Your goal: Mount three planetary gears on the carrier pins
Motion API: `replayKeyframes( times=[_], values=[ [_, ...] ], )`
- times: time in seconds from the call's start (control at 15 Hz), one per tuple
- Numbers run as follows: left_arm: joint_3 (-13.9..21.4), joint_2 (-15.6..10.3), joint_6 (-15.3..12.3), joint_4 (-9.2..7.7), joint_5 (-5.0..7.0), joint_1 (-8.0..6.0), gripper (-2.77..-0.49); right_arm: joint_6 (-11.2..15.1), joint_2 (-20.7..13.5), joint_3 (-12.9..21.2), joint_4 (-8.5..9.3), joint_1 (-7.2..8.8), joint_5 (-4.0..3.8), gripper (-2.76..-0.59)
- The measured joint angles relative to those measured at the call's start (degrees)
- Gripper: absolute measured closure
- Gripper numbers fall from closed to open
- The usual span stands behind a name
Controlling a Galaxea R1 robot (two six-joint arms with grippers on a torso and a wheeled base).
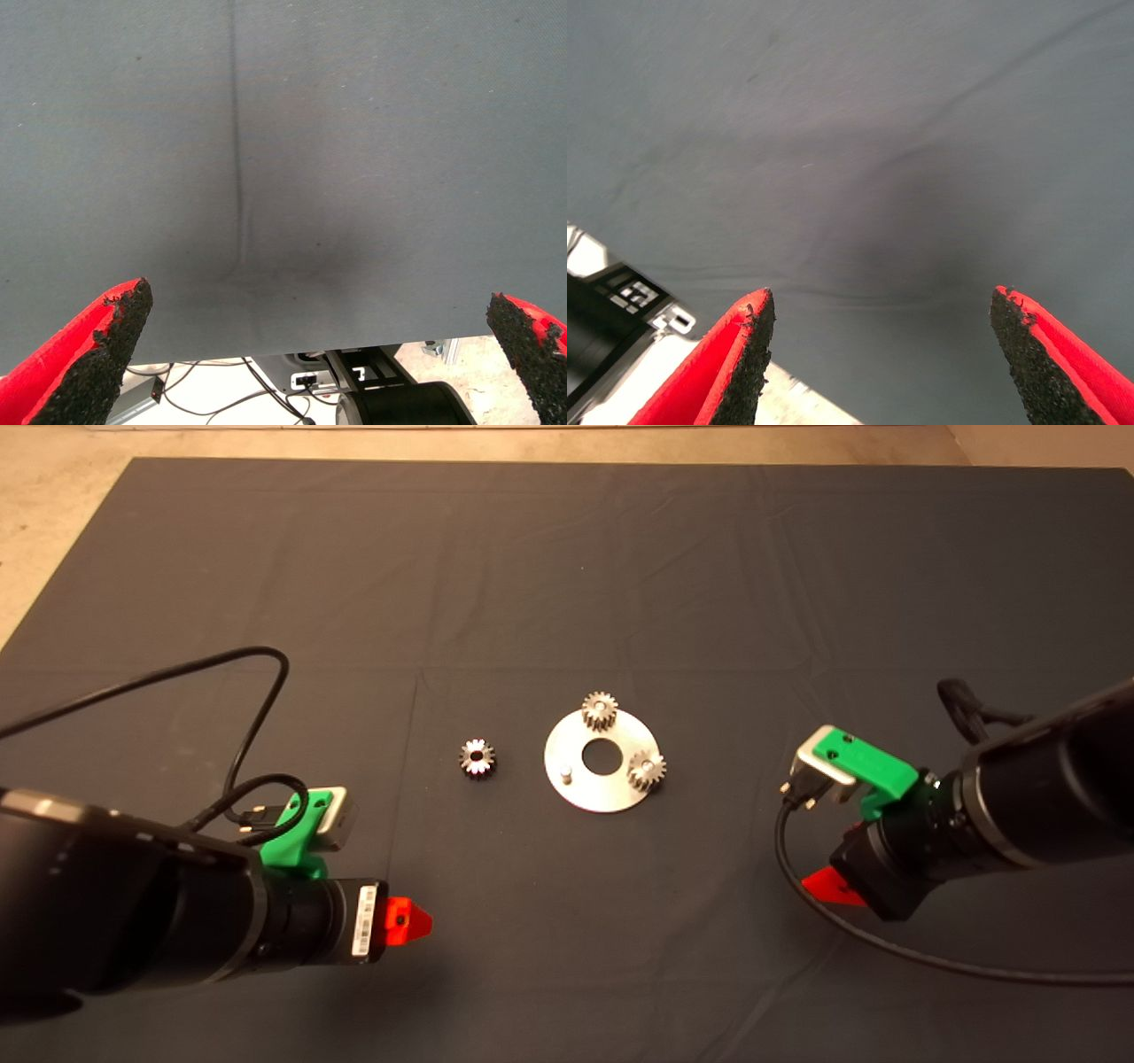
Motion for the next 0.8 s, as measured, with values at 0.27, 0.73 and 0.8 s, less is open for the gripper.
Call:
replayKeyframes(
  times=[0.27,0.73,0.8],
  values=[
    [0.0,1.1,1.5,0.00,0.02,0.00,-2.75,0.0,-1.1,0.4,-3.00,-2.69,0.20,-1.78],
    [0.0,5.4,8.9,3.10,-0.04,0.00,-2.75,0.3,-4.1,1.9,-3.74,-3.10,0.22,-1.78],
    [0.0,5.4,10.6,4.37,0.00,-0.01,-2.75,0.3,-4.9,2.2,-3.74,-3.10,0.23,-1.78]
  ],
)
